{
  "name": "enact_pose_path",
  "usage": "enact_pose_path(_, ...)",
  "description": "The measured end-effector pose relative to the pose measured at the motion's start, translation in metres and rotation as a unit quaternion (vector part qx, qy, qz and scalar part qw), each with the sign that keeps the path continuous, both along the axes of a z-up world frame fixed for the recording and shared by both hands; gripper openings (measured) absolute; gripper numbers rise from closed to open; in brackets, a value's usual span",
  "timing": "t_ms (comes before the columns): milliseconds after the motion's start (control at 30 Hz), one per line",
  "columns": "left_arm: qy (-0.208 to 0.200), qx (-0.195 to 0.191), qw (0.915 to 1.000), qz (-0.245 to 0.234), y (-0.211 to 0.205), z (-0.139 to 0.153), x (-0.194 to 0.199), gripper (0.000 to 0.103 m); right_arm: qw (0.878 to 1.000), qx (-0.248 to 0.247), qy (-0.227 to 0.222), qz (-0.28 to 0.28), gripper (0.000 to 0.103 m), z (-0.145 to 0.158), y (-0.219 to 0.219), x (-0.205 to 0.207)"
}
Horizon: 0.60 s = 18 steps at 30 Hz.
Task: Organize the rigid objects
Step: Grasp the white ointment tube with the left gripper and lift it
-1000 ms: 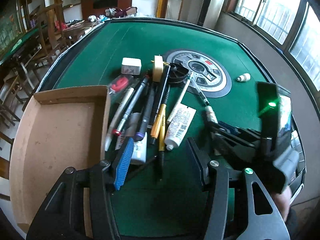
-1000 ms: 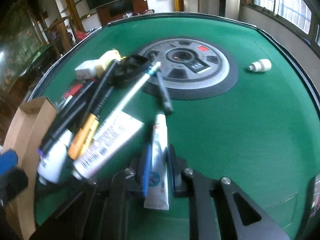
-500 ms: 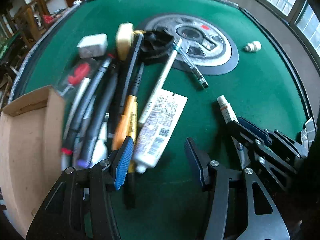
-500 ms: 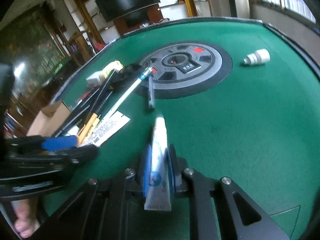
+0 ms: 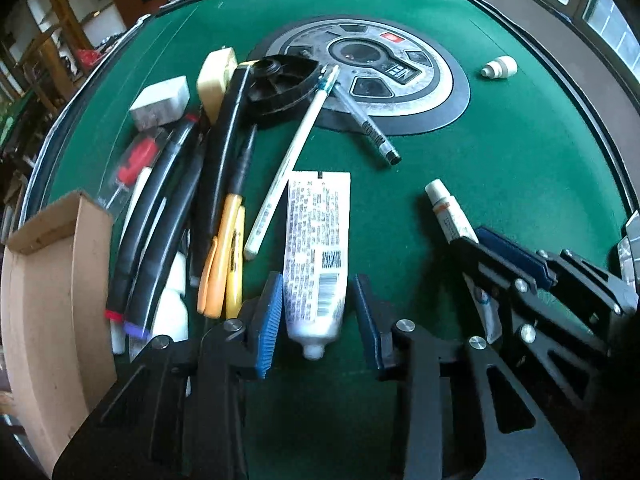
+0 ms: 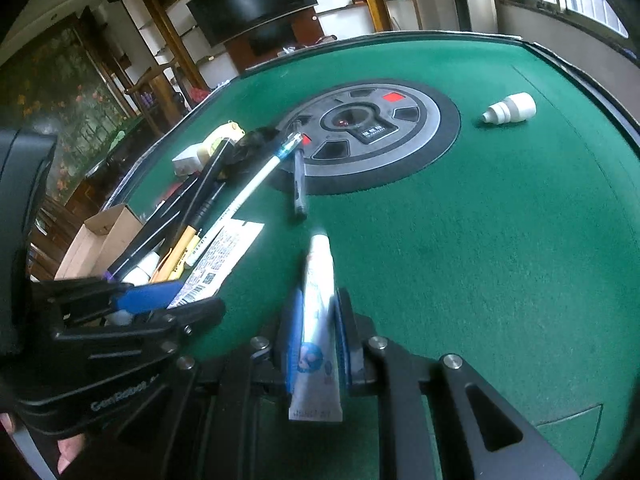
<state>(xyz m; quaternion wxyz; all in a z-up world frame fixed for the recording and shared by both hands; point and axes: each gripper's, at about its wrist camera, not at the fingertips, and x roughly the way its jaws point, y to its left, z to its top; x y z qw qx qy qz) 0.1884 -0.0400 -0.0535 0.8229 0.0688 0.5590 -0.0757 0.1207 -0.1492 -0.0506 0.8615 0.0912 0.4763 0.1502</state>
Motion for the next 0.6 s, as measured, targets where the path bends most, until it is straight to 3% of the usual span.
enact_pose_path(167,-0.005,-0.021,0.9997,0.010,0.006,0.000,0.004,0.034,1.000,0.007,0.001,-0.001,0.015,0.000,-0.002,0.001)
enact_pose_path(300,-0.002,-0.020,0.9996,0.021,0.013,0.003,-0.019,0.032,1.000,0.015,-0.005,0.003,0.015,0.001,-0.002,-0.001)
enact_pose_path(400,-0.005,-0.045,0.9980,0.043,0.020,0.004,-0.037,0.032,1.000,0.015,-0.010,0.008,0.015,0.003,0.001,-0.002)
enact_pose_path(533,-0.032,-0.017,0.9987,0.037,0.015,0.003,-0.037,0.039,1.000,0.009,-0.010,0.022,0.015,0.001,0.007,-0.001)
enact_pose_path(600,-0.041,-0.029,0.9976,0.048,0.018,0.002,-0.034,0.037,1.000,0.015,-0.008,0.021,0.015,0.001,0.005,0.000)
